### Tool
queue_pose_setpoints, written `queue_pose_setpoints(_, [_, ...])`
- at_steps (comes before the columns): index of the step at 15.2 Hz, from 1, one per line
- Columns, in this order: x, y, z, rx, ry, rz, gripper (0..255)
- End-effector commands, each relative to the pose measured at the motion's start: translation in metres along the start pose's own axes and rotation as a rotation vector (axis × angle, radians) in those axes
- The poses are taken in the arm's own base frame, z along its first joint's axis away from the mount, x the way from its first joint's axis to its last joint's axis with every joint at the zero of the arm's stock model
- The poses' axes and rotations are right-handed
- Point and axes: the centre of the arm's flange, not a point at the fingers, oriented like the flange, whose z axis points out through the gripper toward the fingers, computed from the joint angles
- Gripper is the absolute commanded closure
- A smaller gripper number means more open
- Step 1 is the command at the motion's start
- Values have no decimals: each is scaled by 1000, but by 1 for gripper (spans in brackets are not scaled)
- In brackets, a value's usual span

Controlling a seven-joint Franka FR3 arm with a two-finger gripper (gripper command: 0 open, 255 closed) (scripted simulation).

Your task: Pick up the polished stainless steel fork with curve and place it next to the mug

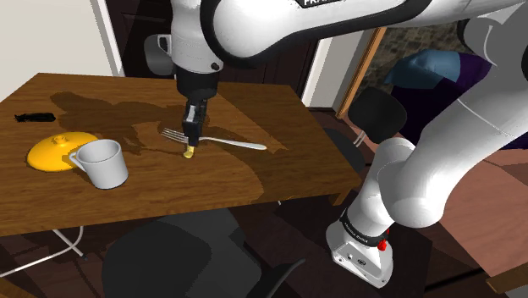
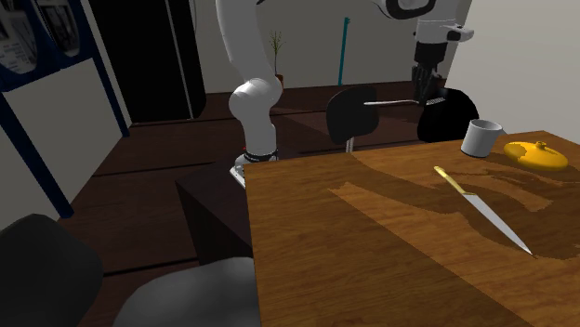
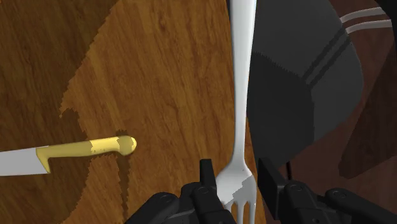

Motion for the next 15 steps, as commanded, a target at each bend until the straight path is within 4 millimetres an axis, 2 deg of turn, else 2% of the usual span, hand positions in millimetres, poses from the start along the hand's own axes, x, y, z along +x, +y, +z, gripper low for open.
queue_pose_setpoints(1, [8, -4, 6, 1, 1, 1, 255])
queue_pose_setpoints(15, [3, -4, 80, 1, 1, 1, 255])
